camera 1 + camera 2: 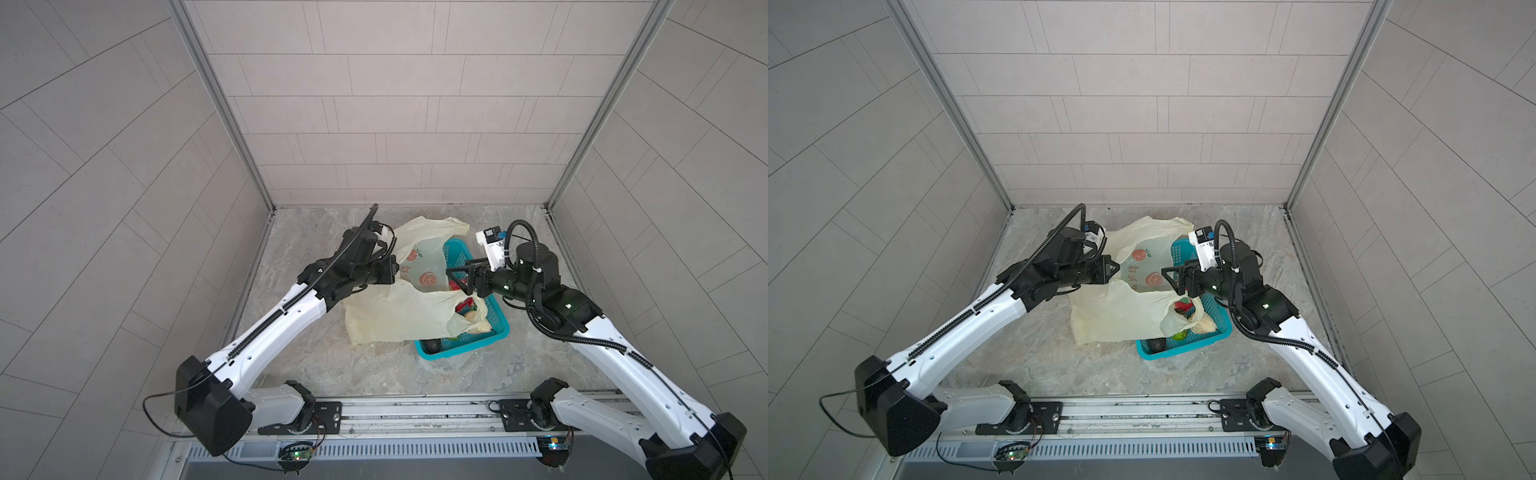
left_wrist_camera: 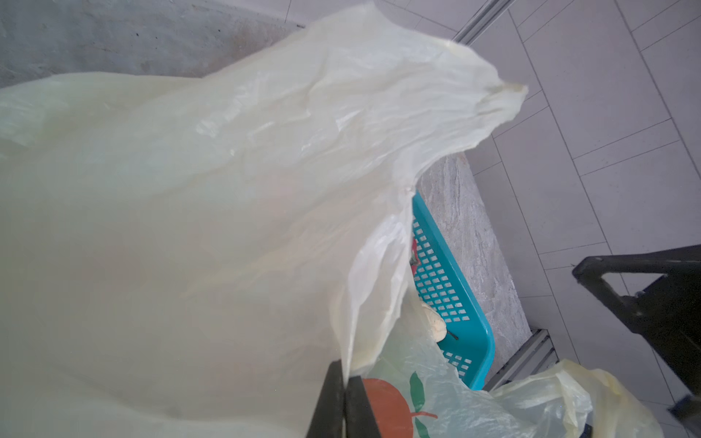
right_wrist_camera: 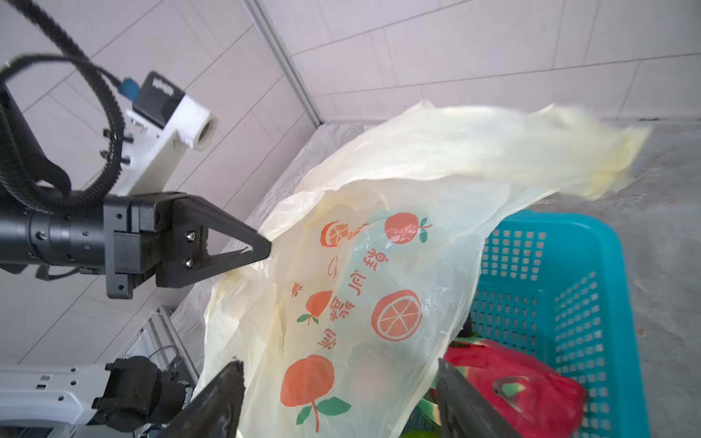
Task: Place the fruits into the plastic bag
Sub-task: Open the plastic bag at the center of the table, then pick up the fruit from the bin.
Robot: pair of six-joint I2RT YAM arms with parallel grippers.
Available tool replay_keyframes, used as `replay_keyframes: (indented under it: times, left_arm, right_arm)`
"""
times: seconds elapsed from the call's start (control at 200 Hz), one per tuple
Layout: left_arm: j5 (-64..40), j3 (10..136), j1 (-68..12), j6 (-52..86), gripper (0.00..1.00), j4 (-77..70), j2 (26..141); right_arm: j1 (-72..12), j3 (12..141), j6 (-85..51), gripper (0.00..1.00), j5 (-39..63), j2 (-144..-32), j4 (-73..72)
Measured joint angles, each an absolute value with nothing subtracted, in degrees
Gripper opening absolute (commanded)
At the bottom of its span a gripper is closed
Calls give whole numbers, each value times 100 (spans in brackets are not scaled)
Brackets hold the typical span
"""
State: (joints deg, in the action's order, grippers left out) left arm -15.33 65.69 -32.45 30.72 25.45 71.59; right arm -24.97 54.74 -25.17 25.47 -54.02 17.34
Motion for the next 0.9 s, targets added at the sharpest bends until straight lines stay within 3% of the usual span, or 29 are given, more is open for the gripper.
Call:
replay_keyframes:
  times: [0.175, 0.395, 0.681, 0.901]
  left_arm:
    - [-1986, 6195, -2720, 3221, 0, 1986, 6954]
    - [-2436, 6125, -2663, 3347, 0, 1566, 6921]
    - [-2829, 6123, -2436, 3669, 0, 1389, 6901]
    - [-2823, 5959, -2187, 3994, 0, 1260, 6864]
  right_arm:
    - [-2147, 5468, -2672, 77, 1966, -5391, 2003]
    - [-1656, 5162, -3035, 74, 1199, -5621, 2453]
    - [-1747, 4908, -3218, 72, 1293, -6584, 2762]
    - [-1909, 4818, -2921, 72, 1398, -6528, 3083]
